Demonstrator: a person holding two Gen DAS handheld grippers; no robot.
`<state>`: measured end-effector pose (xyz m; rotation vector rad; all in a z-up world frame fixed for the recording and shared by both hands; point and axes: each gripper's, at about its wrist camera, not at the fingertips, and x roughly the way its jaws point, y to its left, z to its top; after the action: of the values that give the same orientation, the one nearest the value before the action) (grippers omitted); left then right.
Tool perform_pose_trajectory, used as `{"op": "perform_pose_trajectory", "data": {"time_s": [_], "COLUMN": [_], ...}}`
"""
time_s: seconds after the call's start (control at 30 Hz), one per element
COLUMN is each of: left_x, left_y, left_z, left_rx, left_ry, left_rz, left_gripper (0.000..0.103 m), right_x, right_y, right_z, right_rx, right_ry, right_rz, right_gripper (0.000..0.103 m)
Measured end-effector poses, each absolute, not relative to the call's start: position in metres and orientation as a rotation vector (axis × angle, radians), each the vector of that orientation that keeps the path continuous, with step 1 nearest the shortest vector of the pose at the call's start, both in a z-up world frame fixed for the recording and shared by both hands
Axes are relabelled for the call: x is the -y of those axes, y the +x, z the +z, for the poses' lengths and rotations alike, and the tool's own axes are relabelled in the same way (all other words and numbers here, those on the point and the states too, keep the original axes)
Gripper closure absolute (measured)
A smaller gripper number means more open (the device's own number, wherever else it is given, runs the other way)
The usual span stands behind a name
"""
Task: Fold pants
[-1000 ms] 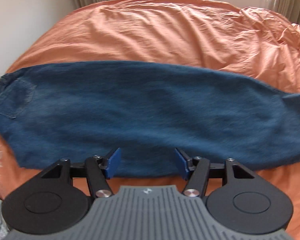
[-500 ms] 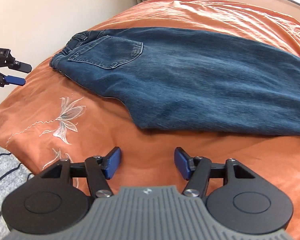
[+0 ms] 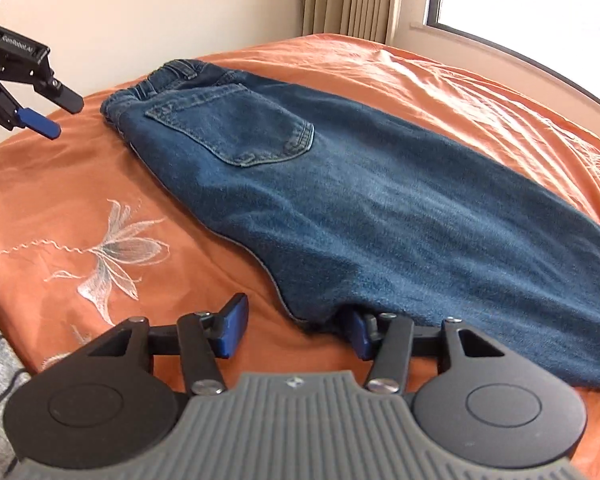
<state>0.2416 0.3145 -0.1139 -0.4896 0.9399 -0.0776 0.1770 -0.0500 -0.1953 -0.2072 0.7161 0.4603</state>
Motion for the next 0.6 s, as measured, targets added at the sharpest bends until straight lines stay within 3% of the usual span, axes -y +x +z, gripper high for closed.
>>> {"op": "perform_pose_trajectory", "data": {"time_s": [0.1,0.13,0.23,0.33,0.43,0.6], "left_x": [-0.316,-0.317,-0.325,-0.336,-0.346,-0.349], "left_y": [0.245,0.246,0.253,0.264,0.276,0.288], "left_z": [-0.117,-0.118,-0.124,-0.137,-0.156,-0.174], "left_rx": [-0.935,-0.932,-0.905,-0.862,-0.836,-0.759], "left_ry": [-0.507,-0.519,-0.594,-0.713,-0.823,-0.880], "left_rz": [-0.078,-0.077,-0.069,-0.037,0.025,0.111], "left_gripper": [0.022,0.022,0.022,0.021,0.022,0.037], "right_x": [0.046,0.045,0.052,0.065,0.067,0.068], "right_y": [0.176,0.173,0.168,0.179,0.182,0.184], "right_z": [-0.192,-0.185,-0.158,-0.161,-0.186,-0.193], "right_rx": [-0.682,-0.656,-0.584,-0.673,-0.763,-0.789], "right_ry": [-0.208,-0.204,-0.145,-0.079,-0.075,-0.019], "right_rz": [0.448,0.453,0.463,0.479,0.506,0.490], "right_gripper": [0.058,0.071,0.075,0.093,0.095,0.095]}}
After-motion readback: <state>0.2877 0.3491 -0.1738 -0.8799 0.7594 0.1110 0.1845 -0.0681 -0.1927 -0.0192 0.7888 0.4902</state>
